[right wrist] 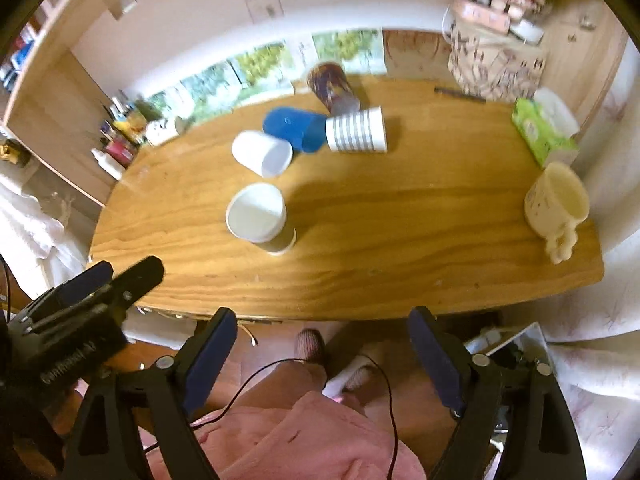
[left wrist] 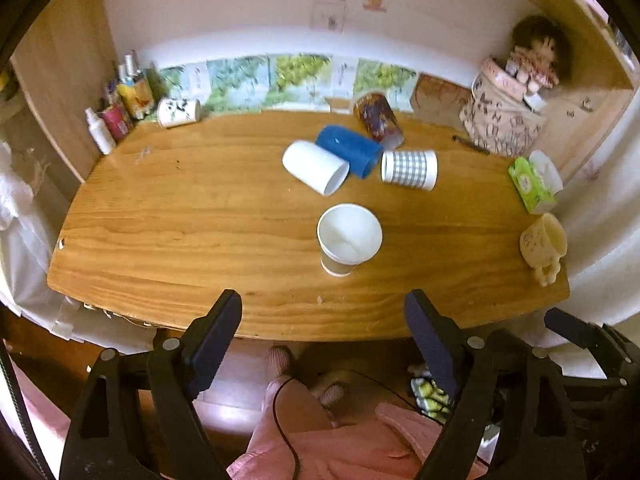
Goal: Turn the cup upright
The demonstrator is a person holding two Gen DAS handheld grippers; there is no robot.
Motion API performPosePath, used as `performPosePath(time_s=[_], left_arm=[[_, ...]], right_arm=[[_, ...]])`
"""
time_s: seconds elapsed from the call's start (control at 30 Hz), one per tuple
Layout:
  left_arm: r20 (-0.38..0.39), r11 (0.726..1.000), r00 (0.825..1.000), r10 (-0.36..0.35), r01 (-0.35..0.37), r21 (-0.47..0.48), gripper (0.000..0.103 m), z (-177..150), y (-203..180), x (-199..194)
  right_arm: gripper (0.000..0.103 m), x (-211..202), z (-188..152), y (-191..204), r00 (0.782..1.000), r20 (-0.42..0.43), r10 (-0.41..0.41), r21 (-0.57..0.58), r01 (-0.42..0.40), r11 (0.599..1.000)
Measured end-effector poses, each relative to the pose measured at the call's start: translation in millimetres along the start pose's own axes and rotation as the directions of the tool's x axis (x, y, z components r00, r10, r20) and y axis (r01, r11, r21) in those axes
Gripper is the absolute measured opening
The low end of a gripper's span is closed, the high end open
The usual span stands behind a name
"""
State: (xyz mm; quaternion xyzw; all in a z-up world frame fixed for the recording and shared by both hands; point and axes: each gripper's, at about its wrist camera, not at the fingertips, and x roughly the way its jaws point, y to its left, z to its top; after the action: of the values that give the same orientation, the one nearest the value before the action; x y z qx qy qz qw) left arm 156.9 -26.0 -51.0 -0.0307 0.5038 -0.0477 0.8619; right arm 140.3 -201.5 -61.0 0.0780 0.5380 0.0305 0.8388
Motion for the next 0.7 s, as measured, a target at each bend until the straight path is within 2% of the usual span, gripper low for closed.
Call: performPosePath(time_s=[0.37,0.43,0.6,0.7], left_arm=[[0.134,0.996,0.988,0.081,-0.075,-0.047,0.093,-17,-7,-29],[0.139,0.995,0.986,0.088,-0.08,-0.063,0.093,-19,-7,-31],[0.147,0.991,0.983,0.113,-0.101,-0.088,0.094,-25,-7,-33],[0.161,0.99,0.979,0.122,-0.11,-0.085,0.098,-29,-10,-36]], right_arm=[[0.094,-20,-17,-17,0.996,0.086,0.011,0.014,-0.012,1.0],[0.103,-23,-17,-20,0.994,0.104,0.021,0.017,-0.022,1.0],[0.103,-25,-19,-25,0.992,0.122,0.016,0.015,-0.018,1.0],[0.103,-29,-22,-26,0.989,0.144,0.013,0.012,-0.014,1.0]])
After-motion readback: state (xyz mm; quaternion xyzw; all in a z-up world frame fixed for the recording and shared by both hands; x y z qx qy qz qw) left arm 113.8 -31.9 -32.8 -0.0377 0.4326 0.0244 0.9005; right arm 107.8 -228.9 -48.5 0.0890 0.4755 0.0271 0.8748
